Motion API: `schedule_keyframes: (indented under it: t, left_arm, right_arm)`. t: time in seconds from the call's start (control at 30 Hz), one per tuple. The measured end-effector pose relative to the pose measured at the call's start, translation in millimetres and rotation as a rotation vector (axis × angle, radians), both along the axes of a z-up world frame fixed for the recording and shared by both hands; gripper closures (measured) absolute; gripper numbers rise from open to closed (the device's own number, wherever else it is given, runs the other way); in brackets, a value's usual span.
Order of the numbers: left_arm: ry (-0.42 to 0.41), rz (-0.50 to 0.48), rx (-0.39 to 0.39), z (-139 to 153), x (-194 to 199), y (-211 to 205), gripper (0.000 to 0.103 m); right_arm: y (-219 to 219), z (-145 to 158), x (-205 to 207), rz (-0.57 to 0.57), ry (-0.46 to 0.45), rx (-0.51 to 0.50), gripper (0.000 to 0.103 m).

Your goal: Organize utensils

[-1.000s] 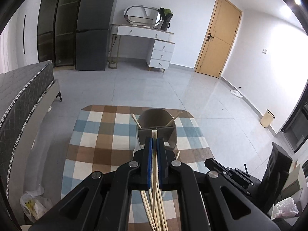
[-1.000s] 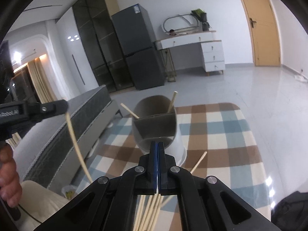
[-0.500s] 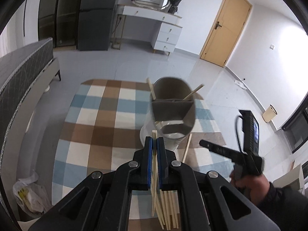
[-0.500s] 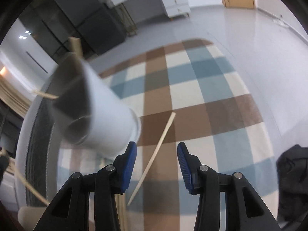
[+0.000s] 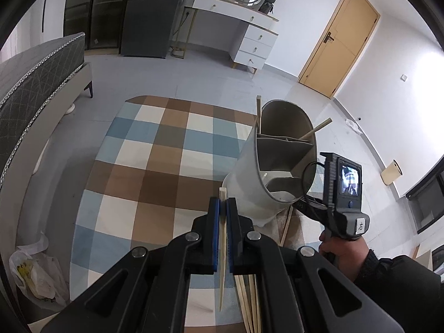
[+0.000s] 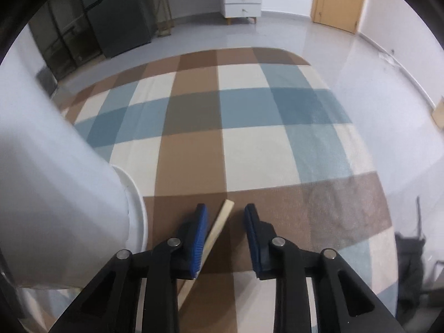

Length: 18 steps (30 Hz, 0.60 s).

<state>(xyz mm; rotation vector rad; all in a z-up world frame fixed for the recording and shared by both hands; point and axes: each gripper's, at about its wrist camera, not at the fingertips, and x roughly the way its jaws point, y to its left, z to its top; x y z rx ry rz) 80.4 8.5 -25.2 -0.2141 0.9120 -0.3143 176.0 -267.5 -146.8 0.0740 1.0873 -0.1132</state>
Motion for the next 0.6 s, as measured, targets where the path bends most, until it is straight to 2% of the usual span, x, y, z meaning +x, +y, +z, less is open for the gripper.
schedule_keyframes:
  t: [0.03,0.23,0.37,0.6]
  left_arm:
    - [-0.001,-0.002,0.004,0.3,-0.3,-0.8,0.102]
    - [-0.023,-0.004,0.019,6.3,-5.8,-3.2,0.102]
    - [-0.038,-0.010,0.024,16.0,-13.9,-8.6,0.102]
    - [-0.070,-0.028,0.023,40.5,-32.7,-15.9,0.102]
  right_arm:
    - [2.2,0.4,1.1,0.012,-0.001,-0.021,0.095]
    - [-9.1,11.3,-14.7,0.027,-0.026,0.070,0.098]
    - [-17.3,40.0,-48.6,0.051,-0.108,0.156,0.098]
    - [-16.6,105.5,-124.8,0.082,-0.306,0.327,0.098]
